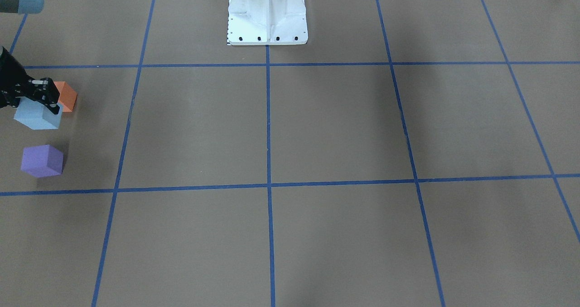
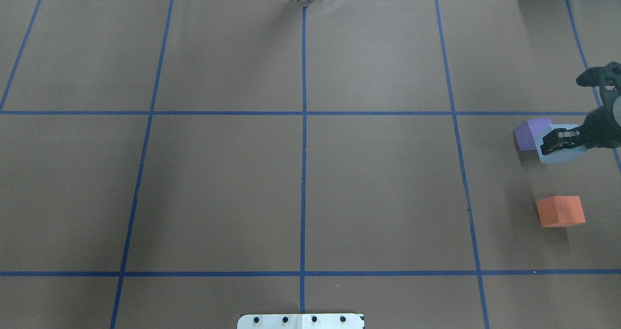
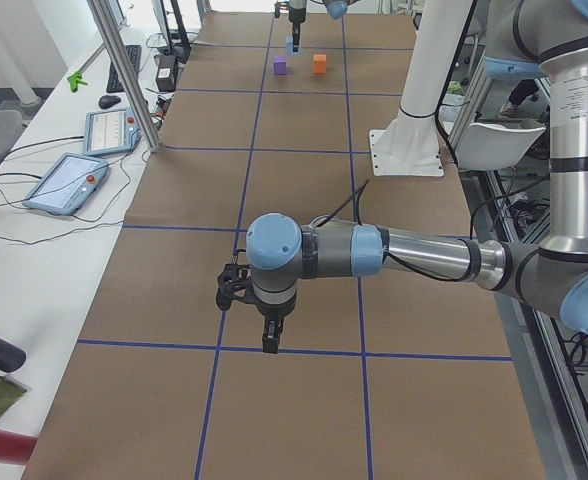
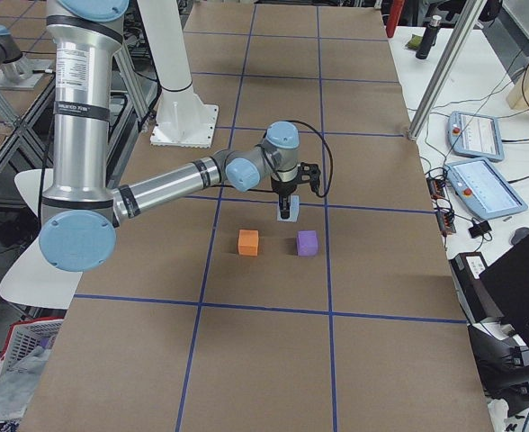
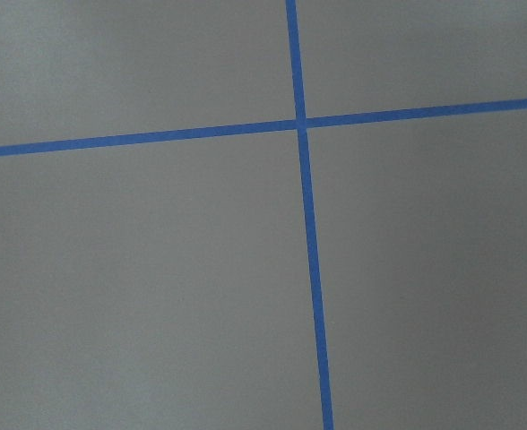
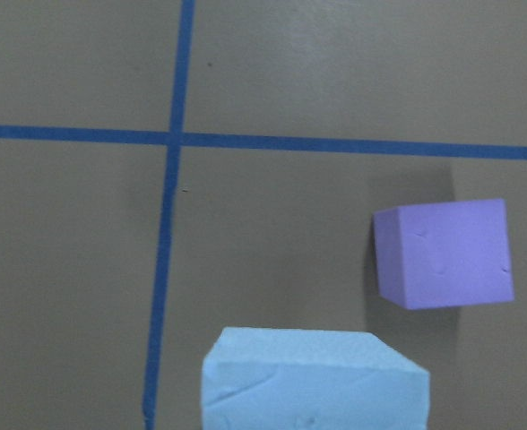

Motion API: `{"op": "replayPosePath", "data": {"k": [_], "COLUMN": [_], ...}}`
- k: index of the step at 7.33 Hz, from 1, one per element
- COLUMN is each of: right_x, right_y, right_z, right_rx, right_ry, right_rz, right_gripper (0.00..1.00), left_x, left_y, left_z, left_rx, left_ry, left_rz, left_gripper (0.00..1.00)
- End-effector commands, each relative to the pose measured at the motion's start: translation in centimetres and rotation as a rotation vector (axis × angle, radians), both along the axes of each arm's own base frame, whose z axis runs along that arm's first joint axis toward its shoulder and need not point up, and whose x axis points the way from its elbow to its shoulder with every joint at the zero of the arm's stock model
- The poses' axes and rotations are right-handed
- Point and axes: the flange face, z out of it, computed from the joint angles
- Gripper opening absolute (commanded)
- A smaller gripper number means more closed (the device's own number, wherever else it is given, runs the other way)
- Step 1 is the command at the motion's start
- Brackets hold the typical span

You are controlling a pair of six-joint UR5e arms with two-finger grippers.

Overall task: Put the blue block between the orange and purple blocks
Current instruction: 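Carry the light blue cube with the right gripper toward the purple cube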

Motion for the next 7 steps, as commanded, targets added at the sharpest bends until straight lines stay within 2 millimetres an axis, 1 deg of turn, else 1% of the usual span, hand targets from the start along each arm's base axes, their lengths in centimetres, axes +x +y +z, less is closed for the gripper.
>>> {"op": "replayPosePath", "data": {"k": [1,2,3,4,6,7], "right_x": [1.3,1.0,0.7,0.2,-2.5,-3.5], "right_y": [1.0,0.8,0.9,1.3,2.1,2.4], "right_z": [7.4,8.2,8.0,8.2,8.6,9.2], "right_rx": [0.021,-0.001,-0.022,-0.019,-0.003,0.001], "right_ry": [-0.035,-0.038,-0.044,-0.041,0.005,0.023], "right_rz": [0.003,0.032,0.052,0.04,0.024,0.012], "right_gripper": [0.0,0.0,0.0,0.0,0.0,0.0], "left_x": [0.0,0.0,0.0,0.0,0.0,0.0], "left_y": [0.0,0.0,0.0,0.2,0.2,0.2], "left_z": [-0.1,-0.4,-1.0,-0.8,-0.9,-0.9], "left_rx": [0.002,0.008,0.017,0.012,0.015,0.014], "left_ry": [0.001,-0.001,-0.002,-0.001,-0.002,-0.002], "left_rz": [0.0,0.0,-0.002,-0.002,-0.001,-0.002], "left_gripper": [1.0,1.0,1.0,1.0,1.0,1.0]}}
